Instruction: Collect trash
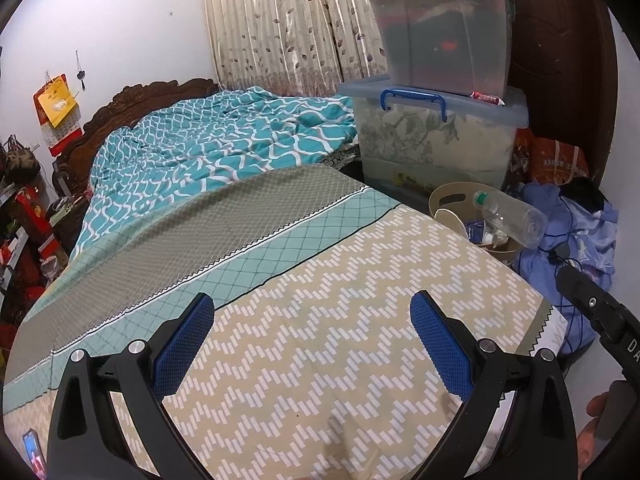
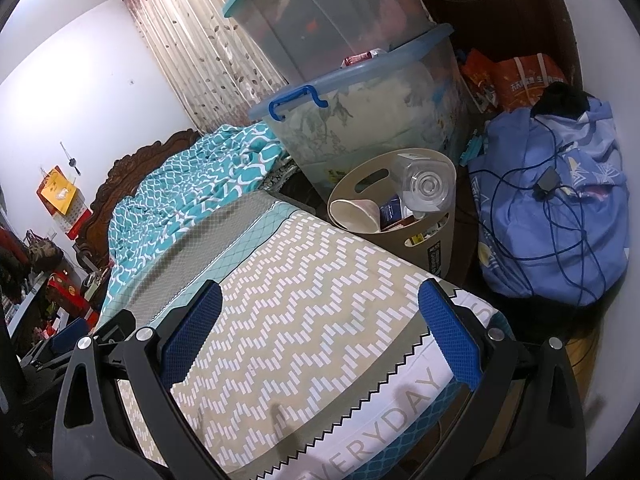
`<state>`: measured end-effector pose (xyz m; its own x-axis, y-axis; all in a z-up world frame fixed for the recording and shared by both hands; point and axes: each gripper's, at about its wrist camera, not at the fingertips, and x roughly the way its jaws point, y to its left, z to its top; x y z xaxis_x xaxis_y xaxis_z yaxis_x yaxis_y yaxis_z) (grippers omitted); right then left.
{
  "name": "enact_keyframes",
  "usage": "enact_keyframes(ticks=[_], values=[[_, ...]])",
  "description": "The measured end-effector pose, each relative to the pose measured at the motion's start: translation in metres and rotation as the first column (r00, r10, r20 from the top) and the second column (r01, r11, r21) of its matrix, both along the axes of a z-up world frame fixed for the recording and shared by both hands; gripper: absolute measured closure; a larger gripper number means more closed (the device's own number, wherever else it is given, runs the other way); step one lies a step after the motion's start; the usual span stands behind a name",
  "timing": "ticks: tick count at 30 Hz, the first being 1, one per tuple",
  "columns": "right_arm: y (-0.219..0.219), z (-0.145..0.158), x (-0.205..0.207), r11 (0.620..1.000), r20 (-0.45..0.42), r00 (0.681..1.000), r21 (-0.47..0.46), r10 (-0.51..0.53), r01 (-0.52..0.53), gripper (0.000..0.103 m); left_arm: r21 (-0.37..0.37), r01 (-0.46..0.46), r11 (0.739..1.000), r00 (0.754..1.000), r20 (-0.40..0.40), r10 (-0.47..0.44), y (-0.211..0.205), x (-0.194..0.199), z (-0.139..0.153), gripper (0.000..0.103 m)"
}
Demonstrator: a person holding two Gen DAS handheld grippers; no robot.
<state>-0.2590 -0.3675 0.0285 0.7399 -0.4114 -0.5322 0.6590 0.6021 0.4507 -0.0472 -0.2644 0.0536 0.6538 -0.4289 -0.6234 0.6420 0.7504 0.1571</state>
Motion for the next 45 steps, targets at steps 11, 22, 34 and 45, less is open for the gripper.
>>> enact_keyframes(ticks=[11, 22, 34, 45], values=[[0.0001, 0.002, 0.001, 1.0, 0.001, 1.0, 0.001, 0.001, -0.001, 0.006, 0.003, 0.002, 1.0, 1.0, -0.014, -0.002, 0.0003, 0.0001, -0.0011, 0.008], [-0.0004, 0.0017, 0.0012, 1.0, 0.001, 1.0, 0.001, 0.001, -0.001, 0.006, -0.022, 0.005, 1.0, 1.0, -0.008, -0.005, 0.0036, -0.0017, 0.0013, 0.008], [0.0008, 0.0013, 0.0013, 1.0, 0.0, 1.0, 0.003, 0.001, -0.001, 0.006, -0.011, 0.0, 1.0, 1.0, -0.006, -0.001, 0.0069, -0.0031, 0.0035, 0.008], [0.0008, 0.0007, 0.0017, 1.0, 0.001, 1.0, 0.003, 0.0, 0.0, 0.006, -0.009, -0.008, 1.0, 1.0, 0.007, 0.008, 0.0051, -0.0064, 0.0041, 0.008]])
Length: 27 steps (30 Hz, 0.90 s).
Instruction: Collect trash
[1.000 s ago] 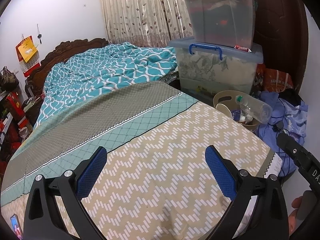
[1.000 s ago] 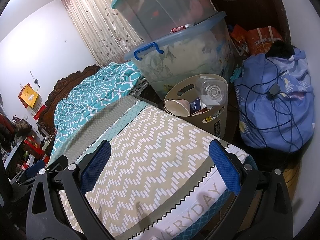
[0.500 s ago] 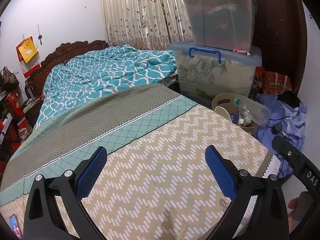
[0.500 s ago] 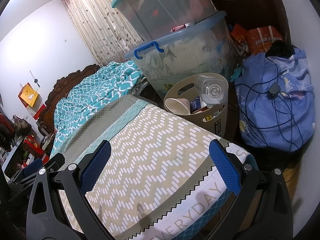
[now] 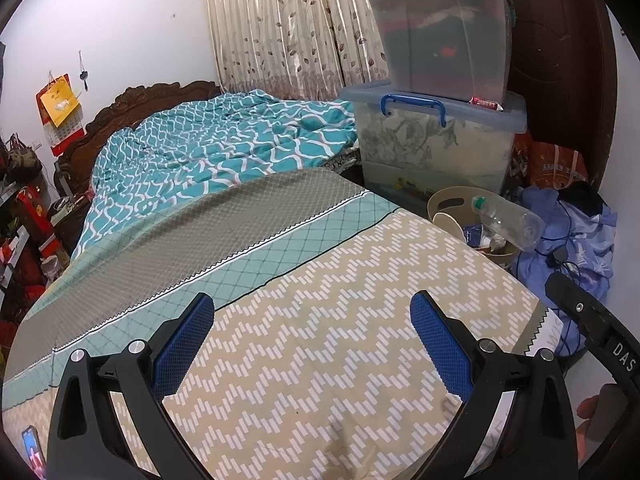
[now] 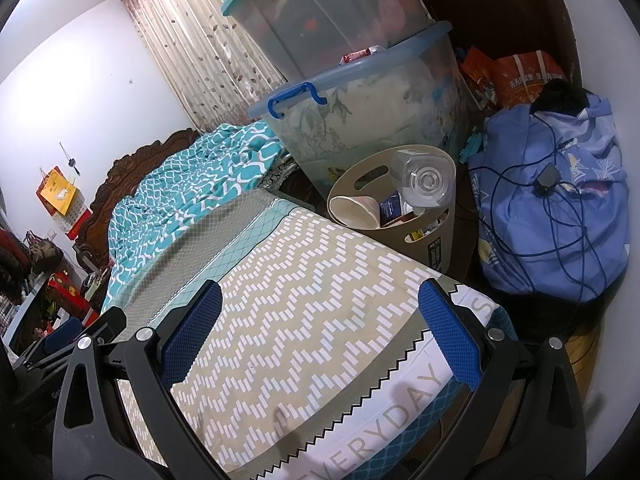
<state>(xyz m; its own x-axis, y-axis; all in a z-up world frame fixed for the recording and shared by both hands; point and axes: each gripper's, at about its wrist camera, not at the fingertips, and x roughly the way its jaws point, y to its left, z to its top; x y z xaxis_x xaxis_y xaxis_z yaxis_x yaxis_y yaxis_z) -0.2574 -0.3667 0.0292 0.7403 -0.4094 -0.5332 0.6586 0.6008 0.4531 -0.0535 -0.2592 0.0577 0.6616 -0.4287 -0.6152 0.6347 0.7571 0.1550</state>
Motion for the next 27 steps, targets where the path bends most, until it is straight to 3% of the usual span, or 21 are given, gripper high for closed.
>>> enact_keyframes(ticks=[27], values=[[0.006, -0.0049, 0.0002, 1.0, -0.003, 1.0, 0.007, 0.003, -0.003, 0.006, 0.003, -0.003, 1.0, 1.0, -0.009, 0.003, -0.0003, 0.0007, -0.0028, 0.008]])
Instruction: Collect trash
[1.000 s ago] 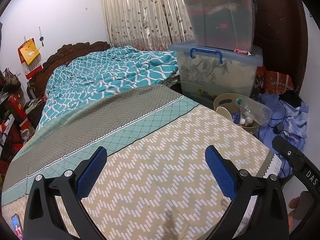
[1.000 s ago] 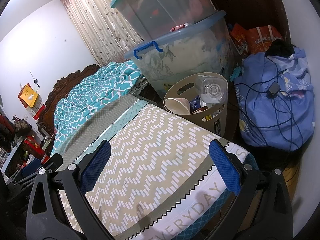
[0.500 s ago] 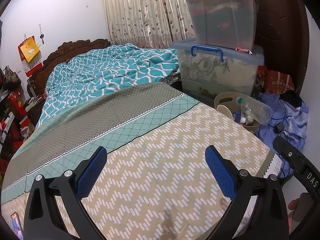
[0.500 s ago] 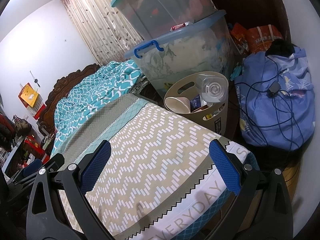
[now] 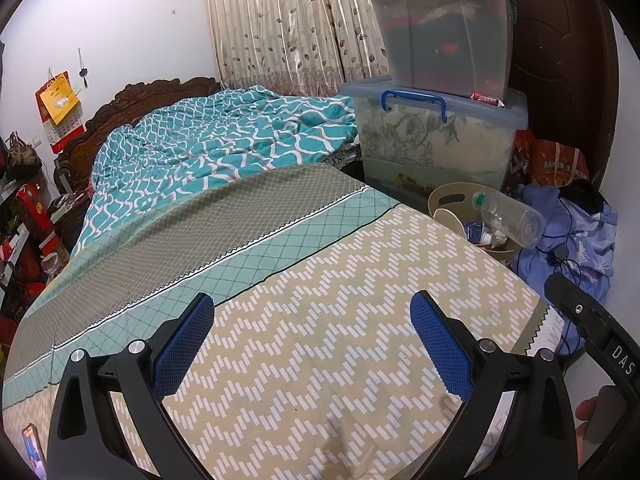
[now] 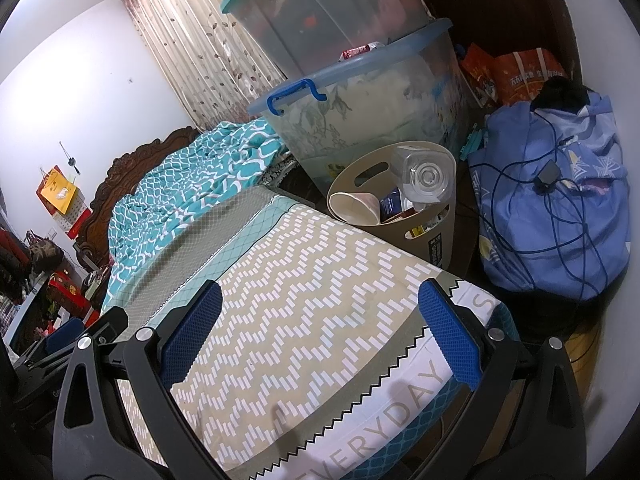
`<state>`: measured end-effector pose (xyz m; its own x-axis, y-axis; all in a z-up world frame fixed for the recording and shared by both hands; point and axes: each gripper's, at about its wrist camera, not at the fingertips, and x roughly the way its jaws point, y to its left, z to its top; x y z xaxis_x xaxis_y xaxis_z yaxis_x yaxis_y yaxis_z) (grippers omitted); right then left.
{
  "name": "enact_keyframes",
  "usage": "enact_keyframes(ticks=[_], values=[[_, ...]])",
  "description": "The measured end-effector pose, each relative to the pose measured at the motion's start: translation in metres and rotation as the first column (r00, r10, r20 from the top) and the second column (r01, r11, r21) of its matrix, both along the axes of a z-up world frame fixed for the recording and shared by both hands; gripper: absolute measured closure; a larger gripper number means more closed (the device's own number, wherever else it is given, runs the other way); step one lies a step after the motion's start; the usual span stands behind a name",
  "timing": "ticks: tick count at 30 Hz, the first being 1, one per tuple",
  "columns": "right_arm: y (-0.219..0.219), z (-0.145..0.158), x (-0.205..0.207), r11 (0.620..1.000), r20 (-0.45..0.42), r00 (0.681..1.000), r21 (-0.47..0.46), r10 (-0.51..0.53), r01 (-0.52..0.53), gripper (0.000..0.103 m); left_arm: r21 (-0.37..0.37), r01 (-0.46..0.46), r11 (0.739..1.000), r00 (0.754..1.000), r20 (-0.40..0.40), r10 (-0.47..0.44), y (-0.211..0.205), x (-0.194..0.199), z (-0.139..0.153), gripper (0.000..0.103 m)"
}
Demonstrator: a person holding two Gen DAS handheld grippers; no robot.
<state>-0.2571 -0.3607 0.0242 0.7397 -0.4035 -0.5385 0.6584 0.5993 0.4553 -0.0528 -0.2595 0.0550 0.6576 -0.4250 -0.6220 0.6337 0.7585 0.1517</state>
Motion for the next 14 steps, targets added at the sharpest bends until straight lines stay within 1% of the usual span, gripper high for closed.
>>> enact_keyframes(ticks=[4, 7, 14], values=[[0.0001, 0.0003, -0.0002, 1.0, 0.0, 1.0, -0.002, -0.001, 0.001, 0.006, -0.01, 0.026, 1.0, 0.999, -0.02, -0.026, 0.0012, 0.0011, -0.0021, 0.009], [0.0005, -0.0005, -0.0009, 1.0, 0.002, 1.0, -0.001, -0.007, 0.007, 0.006, -0.013, 0.037, 0.999, 0.999, -0.015, -0.037, 0.0011, -0.0019, -0.0018, 0.008], [-0.0024, -0.0006, -0.0026, 1.0, 0.003, 1.0, -0.002, -0.012, 0.012, 0.006, -0.02, 0.043, 0.999, 0.998, -0.034, -0.044, 0.0025, -0.0002, -0.0002, 0.008]])
